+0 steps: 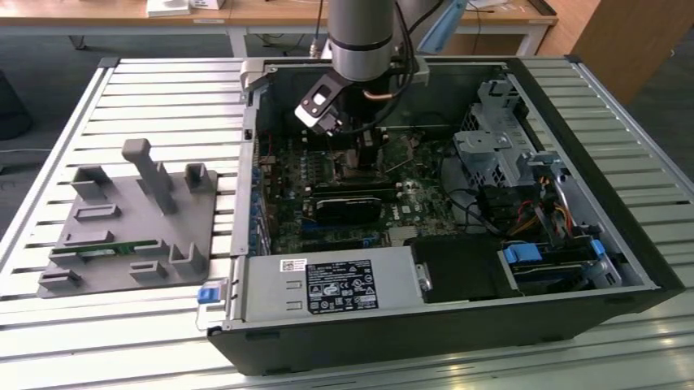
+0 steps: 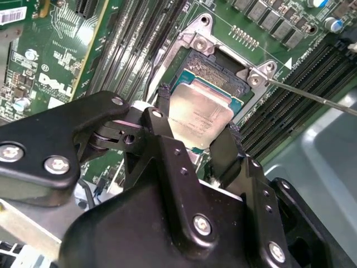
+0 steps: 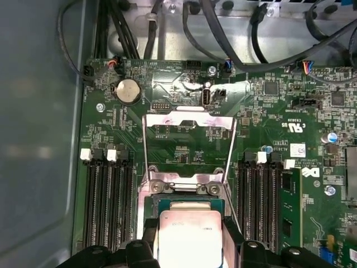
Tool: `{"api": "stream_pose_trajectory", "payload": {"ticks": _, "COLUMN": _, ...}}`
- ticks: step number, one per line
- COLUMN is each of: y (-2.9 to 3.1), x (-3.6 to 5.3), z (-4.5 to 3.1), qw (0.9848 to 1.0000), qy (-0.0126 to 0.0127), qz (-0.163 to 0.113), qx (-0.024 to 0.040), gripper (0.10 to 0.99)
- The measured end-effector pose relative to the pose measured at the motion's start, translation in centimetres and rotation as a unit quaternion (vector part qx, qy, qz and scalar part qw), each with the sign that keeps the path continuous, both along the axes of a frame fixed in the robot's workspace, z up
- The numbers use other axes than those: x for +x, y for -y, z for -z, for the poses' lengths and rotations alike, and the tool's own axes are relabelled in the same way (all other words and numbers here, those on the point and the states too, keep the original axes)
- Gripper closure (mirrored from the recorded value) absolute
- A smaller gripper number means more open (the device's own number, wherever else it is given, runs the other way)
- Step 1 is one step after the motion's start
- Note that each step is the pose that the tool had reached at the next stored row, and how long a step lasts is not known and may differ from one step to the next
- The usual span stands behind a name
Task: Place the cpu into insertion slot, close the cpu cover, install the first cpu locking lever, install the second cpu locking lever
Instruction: 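Place the cpu into insertion slot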
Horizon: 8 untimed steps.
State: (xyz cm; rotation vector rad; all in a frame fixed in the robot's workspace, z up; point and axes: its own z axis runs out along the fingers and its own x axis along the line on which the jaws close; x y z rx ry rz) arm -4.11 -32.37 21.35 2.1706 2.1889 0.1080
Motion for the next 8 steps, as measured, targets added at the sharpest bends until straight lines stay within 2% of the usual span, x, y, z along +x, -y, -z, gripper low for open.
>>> {"api": "stream_pose_trajectory", "payload": {"ticks": 8, "y": 0.0, "x": -0.11, "z": 0.65, "qw": 1.0, "qy": 0.0, "qz": 0.0, "qx": 0.0, "gripper": 0.549}}
